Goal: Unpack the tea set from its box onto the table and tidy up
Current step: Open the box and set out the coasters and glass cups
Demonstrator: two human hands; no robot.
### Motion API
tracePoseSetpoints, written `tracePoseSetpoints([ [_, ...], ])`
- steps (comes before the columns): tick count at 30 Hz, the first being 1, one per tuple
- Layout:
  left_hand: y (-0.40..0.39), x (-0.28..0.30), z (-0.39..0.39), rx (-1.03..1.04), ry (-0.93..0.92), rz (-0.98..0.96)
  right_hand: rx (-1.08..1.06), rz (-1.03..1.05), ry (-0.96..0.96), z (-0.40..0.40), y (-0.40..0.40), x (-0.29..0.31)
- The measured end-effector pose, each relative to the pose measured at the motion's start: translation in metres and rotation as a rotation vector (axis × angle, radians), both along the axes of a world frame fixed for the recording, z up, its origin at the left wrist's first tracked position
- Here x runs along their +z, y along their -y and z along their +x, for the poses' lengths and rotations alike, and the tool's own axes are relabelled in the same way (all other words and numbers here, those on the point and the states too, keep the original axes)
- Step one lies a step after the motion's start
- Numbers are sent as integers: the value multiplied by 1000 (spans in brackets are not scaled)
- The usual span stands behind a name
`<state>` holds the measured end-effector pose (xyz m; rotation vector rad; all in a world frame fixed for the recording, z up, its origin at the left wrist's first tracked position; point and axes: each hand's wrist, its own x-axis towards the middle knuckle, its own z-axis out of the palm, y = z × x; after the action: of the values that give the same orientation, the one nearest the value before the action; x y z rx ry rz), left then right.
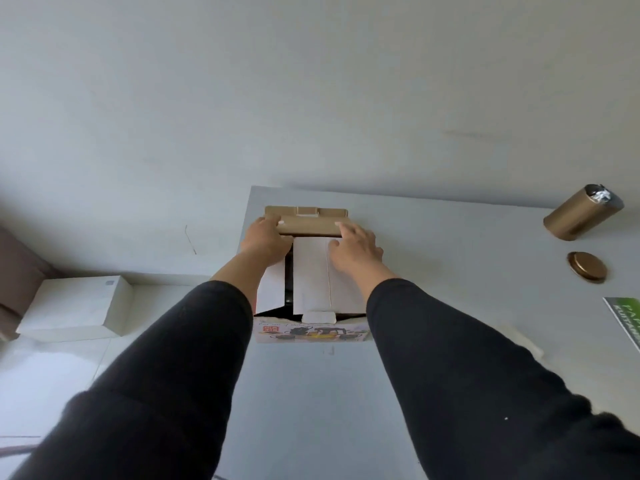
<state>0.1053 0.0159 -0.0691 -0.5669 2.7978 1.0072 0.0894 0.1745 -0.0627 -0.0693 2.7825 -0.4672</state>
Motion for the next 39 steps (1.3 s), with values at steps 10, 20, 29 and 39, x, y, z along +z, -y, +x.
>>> tracePoseSetpoints([
  [10, 17, 24, -10, 78, 7, 150, 170, 115, -52, -20, 22, 10],
  [20, 49, 15, 53, -33, -27, -252, 276, 87, -173, 26, 59, 29],
  [29, 13, 13, 103, -141, 67, -354, 227, 352, -371, 72, 38, 71],
  [39, -29, 11, 138, -263, 216, -381, 0, 563, -310, 136, -27, 76],
])
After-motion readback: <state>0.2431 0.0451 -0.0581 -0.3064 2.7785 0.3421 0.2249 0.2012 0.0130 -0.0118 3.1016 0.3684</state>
